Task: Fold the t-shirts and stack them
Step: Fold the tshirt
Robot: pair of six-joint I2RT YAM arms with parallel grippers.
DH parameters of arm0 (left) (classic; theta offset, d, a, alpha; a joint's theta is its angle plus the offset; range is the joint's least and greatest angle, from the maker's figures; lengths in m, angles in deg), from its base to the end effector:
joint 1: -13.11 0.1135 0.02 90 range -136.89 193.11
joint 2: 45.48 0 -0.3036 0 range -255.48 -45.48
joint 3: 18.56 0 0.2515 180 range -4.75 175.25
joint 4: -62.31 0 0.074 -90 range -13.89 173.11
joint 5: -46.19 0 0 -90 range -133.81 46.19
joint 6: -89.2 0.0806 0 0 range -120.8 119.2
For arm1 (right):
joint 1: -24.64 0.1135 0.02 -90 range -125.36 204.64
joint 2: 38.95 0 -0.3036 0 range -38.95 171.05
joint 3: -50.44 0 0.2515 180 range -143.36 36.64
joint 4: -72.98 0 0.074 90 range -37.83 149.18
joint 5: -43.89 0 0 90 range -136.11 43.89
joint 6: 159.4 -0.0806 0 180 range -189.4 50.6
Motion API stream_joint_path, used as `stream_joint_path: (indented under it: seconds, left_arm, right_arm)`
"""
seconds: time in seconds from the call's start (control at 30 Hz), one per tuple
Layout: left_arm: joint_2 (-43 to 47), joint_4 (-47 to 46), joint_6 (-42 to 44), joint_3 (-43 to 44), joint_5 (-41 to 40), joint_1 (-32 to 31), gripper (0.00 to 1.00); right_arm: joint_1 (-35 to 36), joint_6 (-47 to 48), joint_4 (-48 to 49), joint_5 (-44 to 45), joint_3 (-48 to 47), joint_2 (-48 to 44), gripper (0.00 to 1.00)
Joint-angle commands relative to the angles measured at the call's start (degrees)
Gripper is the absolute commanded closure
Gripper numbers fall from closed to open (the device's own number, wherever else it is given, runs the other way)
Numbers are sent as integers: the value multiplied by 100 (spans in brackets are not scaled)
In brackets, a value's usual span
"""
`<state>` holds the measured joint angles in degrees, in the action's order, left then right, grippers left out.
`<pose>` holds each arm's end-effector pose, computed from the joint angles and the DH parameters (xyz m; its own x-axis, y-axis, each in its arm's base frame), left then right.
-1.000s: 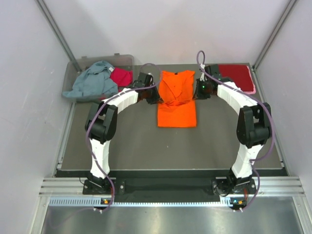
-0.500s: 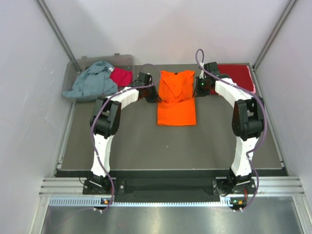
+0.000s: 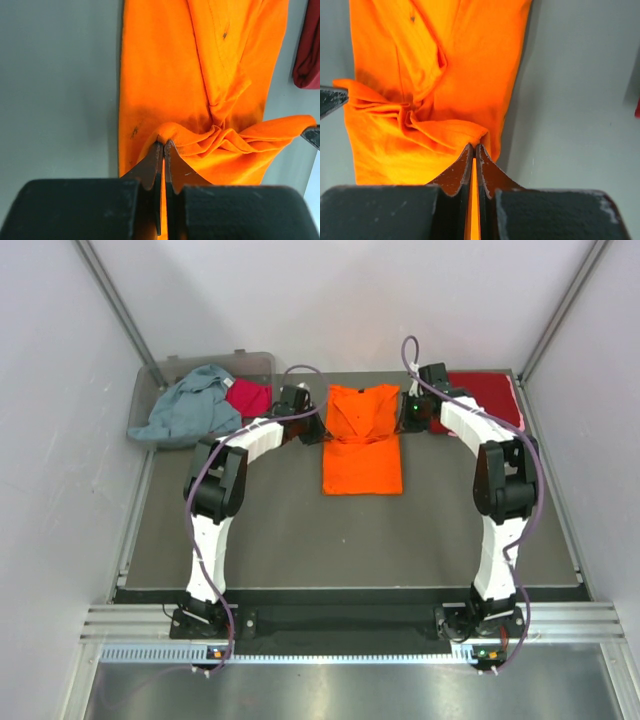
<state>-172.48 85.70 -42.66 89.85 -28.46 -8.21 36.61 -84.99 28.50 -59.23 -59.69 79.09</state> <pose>0.5082 -0.2213 0.1743 -0.8204 -0.3706 -0.4355 -0.0181 0.7781 -0.6279 0.4901 0.1226 0.2260 -0.8372 0.0901 -0.5395 -0.1168 0.9342 0.3372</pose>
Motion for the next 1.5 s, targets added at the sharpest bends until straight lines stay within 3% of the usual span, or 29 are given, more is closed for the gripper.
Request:
stream_joint_path:
  seconds: [0.0,0.3,0.4,0.43,0.5,0.63,0.83,1.0,1.47]
  left_arm:
    - [35,-387,21,110,-138,75,100]
    - [-220,-387,144,426,-59,102,96]
    - [-194,-134,249,602,-147,128,84]
    - [-159,-37,275,646,-155,137,80]
    - [42,217,494,725,-208,146,71]
    - [526,1035,987,735,-322,120,63]
    - [1730,792,1111,-1065,160,14,60]
    - [2135,290,1014,-2339,697,-91,59]
    - [1600,-194,900,-2684,847,-417,61]
  right_arm:
    - [-124,57,238,-32,-351,167,100]
    - [-168,92,141,-32,-869,518,96]
    - [-195,83,-25,-102,-1089,580,83]
    - [-212,83,-96,-120,-1150,580,74]
    - [-230,100,-280,-120,-1195,431,67]
    - [-230,92,-518,-129,-599,-218,54]
    - [-221,215,-361,-463,1350,-1474,51]
    - [-230,355,-62,-515,2127,-1863,50]
    - [-177,320,545,-946,3006,-1670,52]
